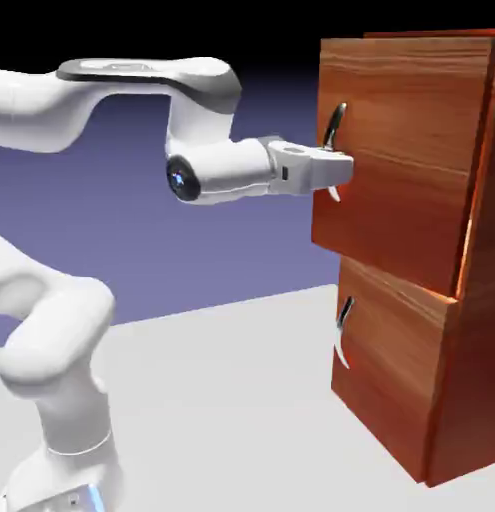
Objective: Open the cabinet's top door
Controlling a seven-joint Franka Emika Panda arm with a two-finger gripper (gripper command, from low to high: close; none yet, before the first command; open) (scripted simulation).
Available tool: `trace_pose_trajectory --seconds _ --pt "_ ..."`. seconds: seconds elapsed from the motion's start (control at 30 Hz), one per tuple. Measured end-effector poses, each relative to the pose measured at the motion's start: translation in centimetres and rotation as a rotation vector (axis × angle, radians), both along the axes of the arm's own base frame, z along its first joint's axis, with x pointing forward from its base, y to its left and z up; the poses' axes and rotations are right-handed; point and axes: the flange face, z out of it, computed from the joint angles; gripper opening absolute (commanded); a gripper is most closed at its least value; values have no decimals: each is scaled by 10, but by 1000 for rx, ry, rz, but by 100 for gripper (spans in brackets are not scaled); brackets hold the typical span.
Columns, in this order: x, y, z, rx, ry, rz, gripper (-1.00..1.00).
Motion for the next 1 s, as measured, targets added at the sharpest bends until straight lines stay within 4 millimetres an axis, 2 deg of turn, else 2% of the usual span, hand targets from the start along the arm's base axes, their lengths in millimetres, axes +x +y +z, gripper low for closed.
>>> trace_pose_trajectory --seconds 0.27,0.5,0.73,1.0 --pt "-36 -50 0 1 1 222 -100" --pt "-57 -101 0 2 0 418 -100" --pt "-69 -155 0 2 0 617 -100" --pt "-69 -216 0 2 1 836 -100"
